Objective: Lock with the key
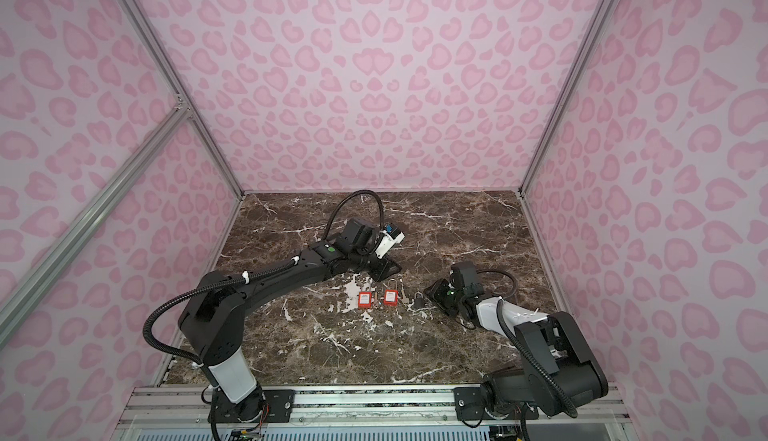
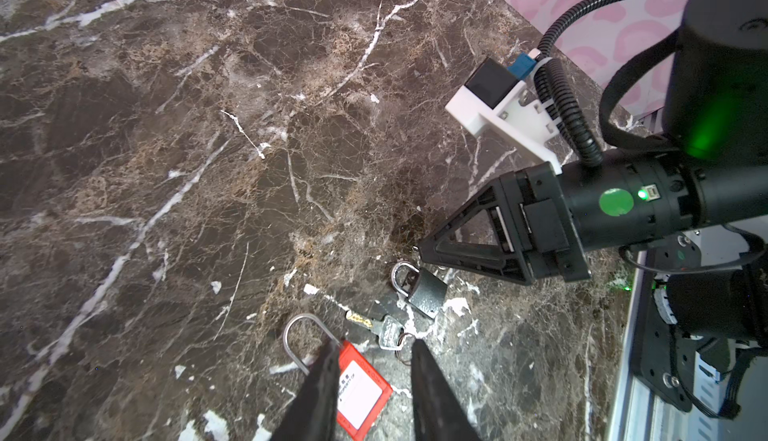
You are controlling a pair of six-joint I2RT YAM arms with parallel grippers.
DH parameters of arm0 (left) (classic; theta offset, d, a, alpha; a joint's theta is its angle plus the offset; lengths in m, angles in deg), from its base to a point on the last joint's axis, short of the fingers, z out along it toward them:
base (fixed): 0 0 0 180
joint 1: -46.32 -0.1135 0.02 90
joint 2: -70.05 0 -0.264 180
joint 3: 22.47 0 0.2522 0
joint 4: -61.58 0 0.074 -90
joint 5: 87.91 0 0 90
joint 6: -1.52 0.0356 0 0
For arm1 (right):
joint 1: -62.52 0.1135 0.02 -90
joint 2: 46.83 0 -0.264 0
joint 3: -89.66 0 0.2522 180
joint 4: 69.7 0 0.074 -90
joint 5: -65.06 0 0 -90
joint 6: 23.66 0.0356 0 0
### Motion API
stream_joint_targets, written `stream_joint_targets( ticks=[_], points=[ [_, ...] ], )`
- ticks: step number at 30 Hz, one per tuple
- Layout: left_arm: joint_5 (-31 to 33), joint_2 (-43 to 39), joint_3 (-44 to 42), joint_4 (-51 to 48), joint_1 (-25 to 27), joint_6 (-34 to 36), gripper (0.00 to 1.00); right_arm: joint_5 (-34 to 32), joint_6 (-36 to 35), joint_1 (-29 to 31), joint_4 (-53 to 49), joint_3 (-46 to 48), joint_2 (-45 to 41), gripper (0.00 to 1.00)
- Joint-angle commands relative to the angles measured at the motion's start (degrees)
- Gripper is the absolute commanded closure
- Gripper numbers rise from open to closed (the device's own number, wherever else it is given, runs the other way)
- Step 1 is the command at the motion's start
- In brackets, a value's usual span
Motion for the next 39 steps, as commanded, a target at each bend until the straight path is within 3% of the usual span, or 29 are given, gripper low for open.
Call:
stream_joint_targets(
  ticks=[1, 8, 11, 14, 21, 22, 26, 33, 39],
  points=[
    [1.85, -1.89, -0.57, 1.28, -0.31, -0.35, 0.68, -0.23, -2.10, -0.95, -1.56, -1.17, -0.23, 0.56],
    [9.42, -10.52, -11.56, 13.82, -4.96, -6.97, 0.65, 0.77, -4.34, -5.47, -4.46, -4.83, -1.89, 0.53],
    [9.36, -15.09, -17.70, 21.31, -10.72, -11.97, 0.52, -0.73, -5.91, -7.53, -6.09, -6.35, -3.37, 0.44],
    [9.97, -19.60, -22.09, 23.87, -16.37, -13.81, 0.37, -1.37, -7.32, -9.70, -6.55, -7.58, -4.27, 0.30],
    [15.81, -29.48, -29.47, 23.74, -25.77, -16.77, 0.25, -2.38, -8.39, -14.25, -6.94, -8.45, -4.67, 0.02],
    [17.85, -31.24, -31.09, 24.12, -26.91, -17.15, 0.16, -2.67, -8.50, -14.69, -6.88, -8.44, -4.84, 0.01],
    [25.04, -37.25, -36.63, 26.58, -30.70, -18.51, 0.01, -4.34, -10.43, -15.68, -6.65, -9.01, -5.52, 0.01],
    [33.41, -45.38, -44.01, 29.20, -38.84, -16.06, 0.03, -14.75, -20.54, -16.00, -3.20, -8.67, -9.30, 0.01],
    [32.65, -44.66, -51.39, 40.18, -42.97, -8.55, 0.03, -26.17, -34.84, -15.96, 9.64, -1.48, -13.15, 0.01]
  ],
)
